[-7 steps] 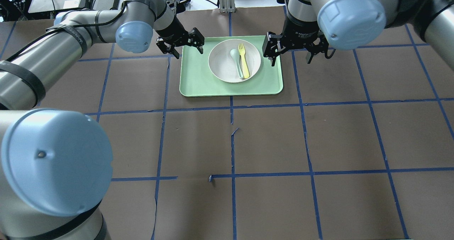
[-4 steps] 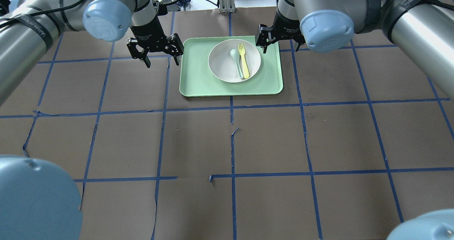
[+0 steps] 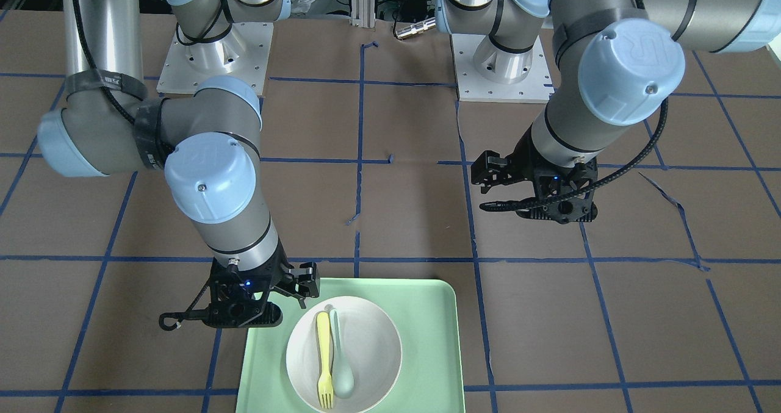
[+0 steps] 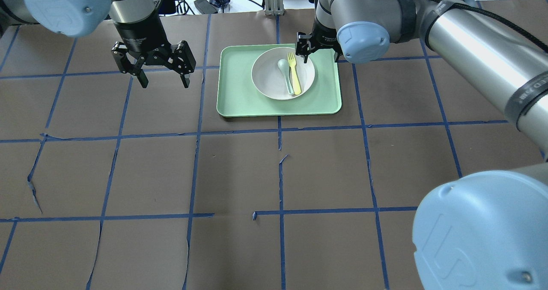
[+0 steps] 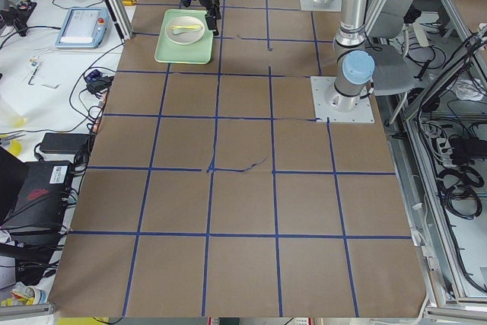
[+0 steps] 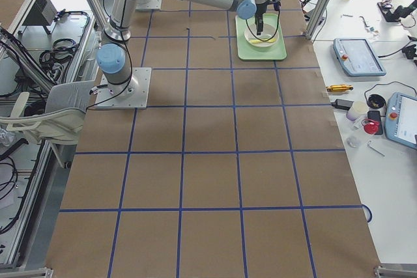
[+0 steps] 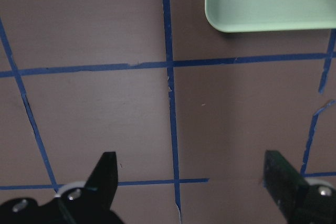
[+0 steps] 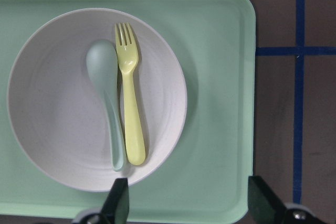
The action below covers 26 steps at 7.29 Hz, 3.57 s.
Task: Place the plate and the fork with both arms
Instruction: 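Lower the right gripper and grasp the yellow fork in the plate, then lift the yellow fork with the right gripper and move it beside the plate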
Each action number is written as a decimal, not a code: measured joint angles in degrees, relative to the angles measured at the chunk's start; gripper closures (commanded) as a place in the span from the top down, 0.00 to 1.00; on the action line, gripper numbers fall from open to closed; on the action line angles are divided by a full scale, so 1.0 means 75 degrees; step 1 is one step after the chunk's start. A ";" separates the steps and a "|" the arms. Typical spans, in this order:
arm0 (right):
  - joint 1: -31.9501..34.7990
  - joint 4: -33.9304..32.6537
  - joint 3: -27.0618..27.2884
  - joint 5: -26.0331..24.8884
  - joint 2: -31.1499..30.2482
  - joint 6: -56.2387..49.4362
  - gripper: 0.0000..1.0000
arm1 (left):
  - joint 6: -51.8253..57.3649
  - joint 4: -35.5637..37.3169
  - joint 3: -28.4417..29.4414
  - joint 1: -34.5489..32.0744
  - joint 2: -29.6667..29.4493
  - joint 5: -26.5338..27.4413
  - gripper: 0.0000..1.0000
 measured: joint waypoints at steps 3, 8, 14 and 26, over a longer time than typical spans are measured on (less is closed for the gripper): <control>0.0088 -0.0616 -0.0249 0.0408 0.0622 0.0304 0.67 | -0.0031 0.0088 -0.0600 0.0099 0.0311 -0.0017 1.00; 0.0238 -0.0773 -0.0555 0.0507 0.1355 0.0395 0.60 | -0.0032 0.0233 -0.0854 0.0100 0.0375 -0.0019 1.00; 0.0319 -0.0892 -0.0554 0.0393 0.1645 0.0365 0.47 | 0.0004 0.0348 -0.0980 0.0105 0.0369 -0.0099 1.00; 0.0320 -0.0865 -0.0524 0.0450 0.1712 0.0413 0.00 | 0.0086 0.0494 -0.1004 0.0331 0.0308 -0.0243 1.00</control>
